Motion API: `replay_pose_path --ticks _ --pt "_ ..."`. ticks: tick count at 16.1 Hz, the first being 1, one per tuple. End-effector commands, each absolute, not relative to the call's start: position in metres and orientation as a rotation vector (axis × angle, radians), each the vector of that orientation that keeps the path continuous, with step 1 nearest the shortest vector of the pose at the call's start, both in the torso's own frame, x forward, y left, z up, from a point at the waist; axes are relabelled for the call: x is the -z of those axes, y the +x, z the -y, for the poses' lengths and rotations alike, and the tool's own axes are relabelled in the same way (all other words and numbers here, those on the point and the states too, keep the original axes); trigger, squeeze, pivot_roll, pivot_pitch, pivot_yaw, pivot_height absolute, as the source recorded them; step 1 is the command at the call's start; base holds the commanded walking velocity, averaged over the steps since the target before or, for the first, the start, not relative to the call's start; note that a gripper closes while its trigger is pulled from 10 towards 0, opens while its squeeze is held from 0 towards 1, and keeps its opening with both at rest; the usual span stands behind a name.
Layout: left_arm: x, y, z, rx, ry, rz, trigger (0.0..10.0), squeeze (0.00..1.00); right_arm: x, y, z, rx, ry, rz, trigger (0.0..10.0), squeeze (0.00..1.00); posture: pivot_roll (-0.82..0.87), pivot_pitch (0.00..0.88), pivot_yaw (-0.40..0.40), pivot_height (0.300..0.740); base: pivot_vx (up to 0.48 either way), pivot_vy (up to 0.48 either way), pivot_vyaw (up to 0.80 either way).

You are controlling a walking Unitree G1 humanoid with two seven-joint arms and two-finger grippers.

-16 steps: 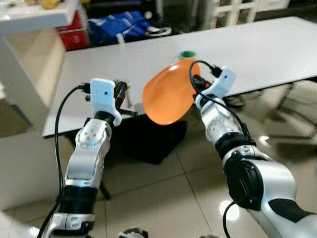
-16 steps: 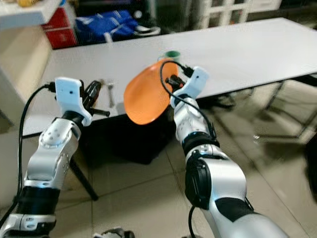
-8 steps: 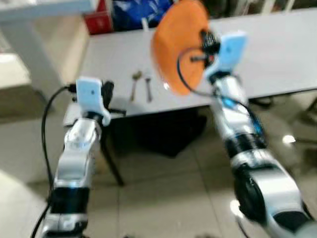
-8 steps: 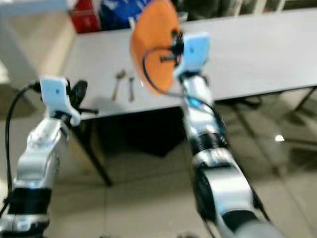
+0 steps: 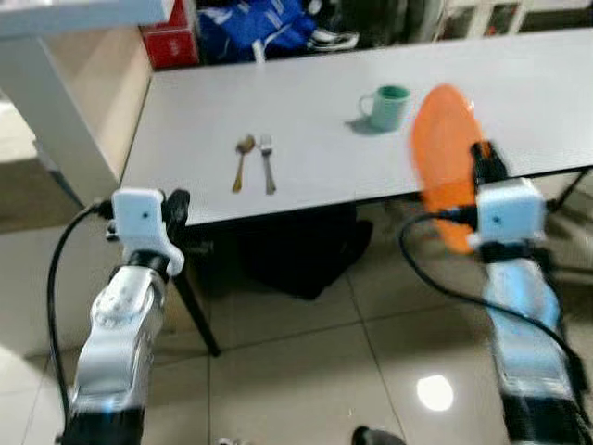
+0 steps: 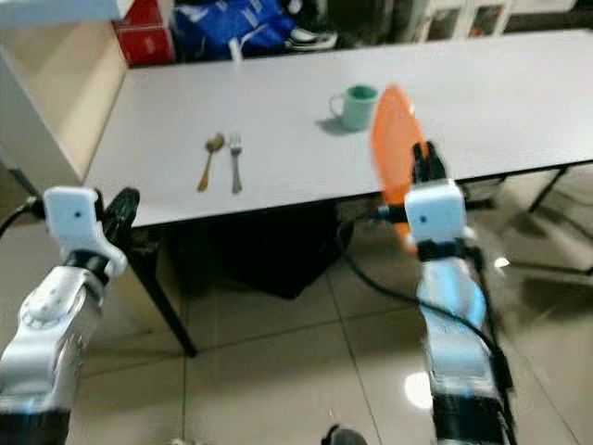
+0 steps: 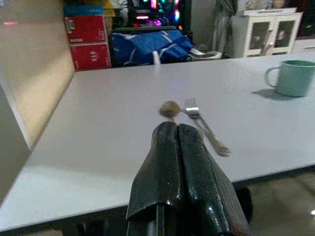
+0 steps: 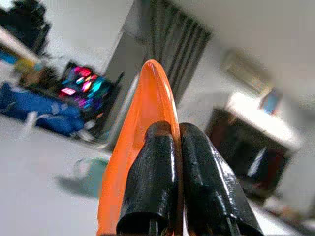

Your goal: Setting the table

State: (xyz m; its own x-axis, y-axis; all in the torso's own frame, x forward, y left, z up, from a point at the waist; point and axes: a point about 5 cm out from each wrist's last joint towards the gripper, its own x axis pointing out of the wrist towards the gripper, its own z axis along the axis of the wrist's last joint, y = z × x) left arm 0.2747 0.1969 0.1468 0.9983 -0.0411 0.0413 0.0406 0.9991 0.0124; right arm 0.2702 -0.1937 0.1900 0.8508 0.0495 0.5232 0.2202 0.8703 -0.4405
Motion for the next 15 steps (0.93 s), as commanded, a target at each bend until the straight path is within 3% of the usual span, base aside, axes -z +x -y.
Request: replay_pose_path --ticks 1,6,11,15 --pt "-0.145 0.269 -0.198 0.027 0.000 0.030 10.0 0.00 -0.191 0.263 0.190 0.083 -0.545 0.563 10.0 0.00 -0.13 0.000 0.069 0.740 0.000 0.000 0.00" --pt "-0.139 0.261 -0.188 0.052 -0.034 0.012 10.0 0.00 -0.201 0.249 0.183 0.088 -0.644 0.601 10.0 0.00 -0.14 0.000 0.072 0.740 0.000 0.000 0.00" --pt "-0.110 0.220 -0.193 -0.005 -0.100 -0.110 10.0 0.00 -0.165 0.223 0.184 0.007 -0.655 0.424 10.0 0.00 -0.14 0.000 0.068 0.740 0.000 0.000 0.00" --pt "-0.112 0.214 -0.190 -0.052 -0.131 -0.099 10.0 0.00 -0.169 0.223 0.184 -0.010 -0.637 0.410 10.0 0.00 -0.14 0.000 0.060 0.740 0.000 0.000 0.00"
